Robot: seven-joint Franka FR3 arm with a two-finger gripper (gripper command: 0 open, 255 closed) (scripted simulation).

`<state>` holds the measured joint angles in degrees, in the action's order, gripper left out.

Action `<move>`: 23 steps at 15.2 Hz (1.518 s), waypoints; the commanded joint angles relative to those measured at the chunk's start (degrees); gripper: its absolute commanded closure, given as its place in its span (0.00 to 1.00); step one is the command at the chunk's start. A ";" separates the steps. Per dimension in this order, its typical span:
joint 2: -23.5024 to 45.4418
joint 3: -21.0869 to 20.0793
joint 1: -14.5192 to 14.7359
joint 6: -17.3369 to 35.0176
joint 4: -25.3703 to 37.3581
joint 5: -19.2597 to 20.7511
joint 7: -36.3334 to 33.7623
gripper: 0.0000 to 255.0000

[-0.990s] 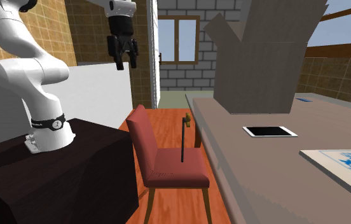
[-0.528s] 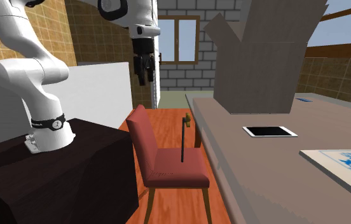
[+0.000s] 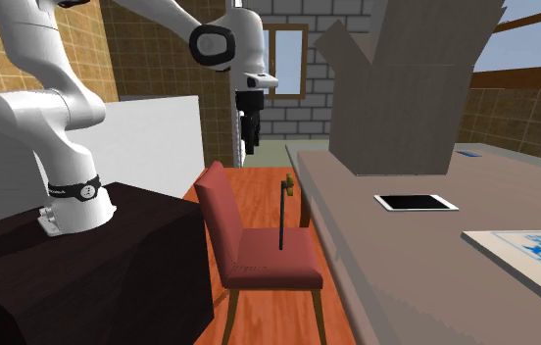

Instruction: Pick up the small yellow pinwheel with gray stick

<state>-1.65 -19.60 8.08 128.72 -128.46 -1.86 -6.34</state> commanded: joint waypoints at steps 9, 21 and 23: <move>21.85 -1.59 6.02 4.95 14.44 10.26 -7.80 0.00; 32.78 0.31 9.87 9.43 19.97 14.87 -10.49 0.00; 32.66 0.29 9.80 9.44 19.84 14.83 -10.44 1.00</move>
<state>30.95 -19.33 17.88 138.08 -108.61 12.94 -16.77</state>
